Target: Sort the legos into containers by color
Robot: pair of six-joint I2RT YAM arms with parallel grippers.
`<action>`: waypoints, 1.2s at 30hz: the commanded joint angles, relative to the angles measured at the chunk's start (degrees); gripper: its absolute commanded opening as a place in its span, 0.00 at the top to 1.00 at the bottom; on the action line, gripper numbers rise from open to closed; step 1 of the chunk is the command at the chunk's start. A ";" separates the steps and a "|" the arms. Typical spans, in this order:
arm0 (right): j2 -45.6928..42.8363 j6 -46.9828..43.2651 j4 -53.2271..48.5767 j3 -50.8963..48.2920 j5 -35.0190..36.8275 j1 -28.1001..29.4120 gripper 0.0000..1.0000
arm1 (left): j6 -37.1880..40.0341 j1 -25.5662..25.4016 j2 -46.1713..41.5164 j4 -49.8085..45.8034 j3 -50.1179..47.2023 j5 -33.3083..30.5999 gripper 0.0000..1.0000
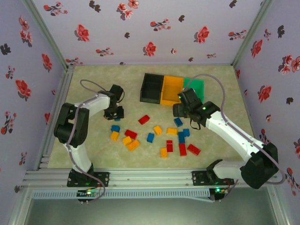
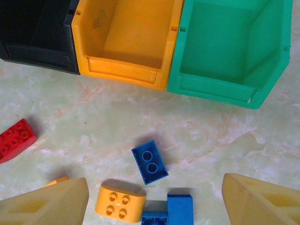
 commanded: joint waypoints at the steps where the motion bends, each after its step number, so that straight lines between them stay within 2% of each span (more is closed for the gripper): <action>1: -0.85 0.92 -2.14 0.19 2.14 0.50 0.25 | 0.87 -0.19 0.21 -2.28 2.55 -0.89 0.71; 7: -2.73 1.38 -3.02 -0.92 3.03 0.59 0.26 | 1.77 -0.25 -2.26 -6.25 7.28 -1.64 0.79; 15: -5.11 2.40 -3.50 -2.69 3.80 0.59 0.26 | 2.82 -2.74 -1.37 -9.64 19.69 -1.30 0.80; 28: -7.51 5.12 -3.23 -4.99 2.78 0.66 0.28 | 1.84 -8.98 15.50 -9.82 46.74 0.39 0.80; 36: -9.15 5.98 -3.73 -6.19 2.73 0.68 0.29 | -2.56 -10.83 28.14 -11.44 63.72 1.13 0.77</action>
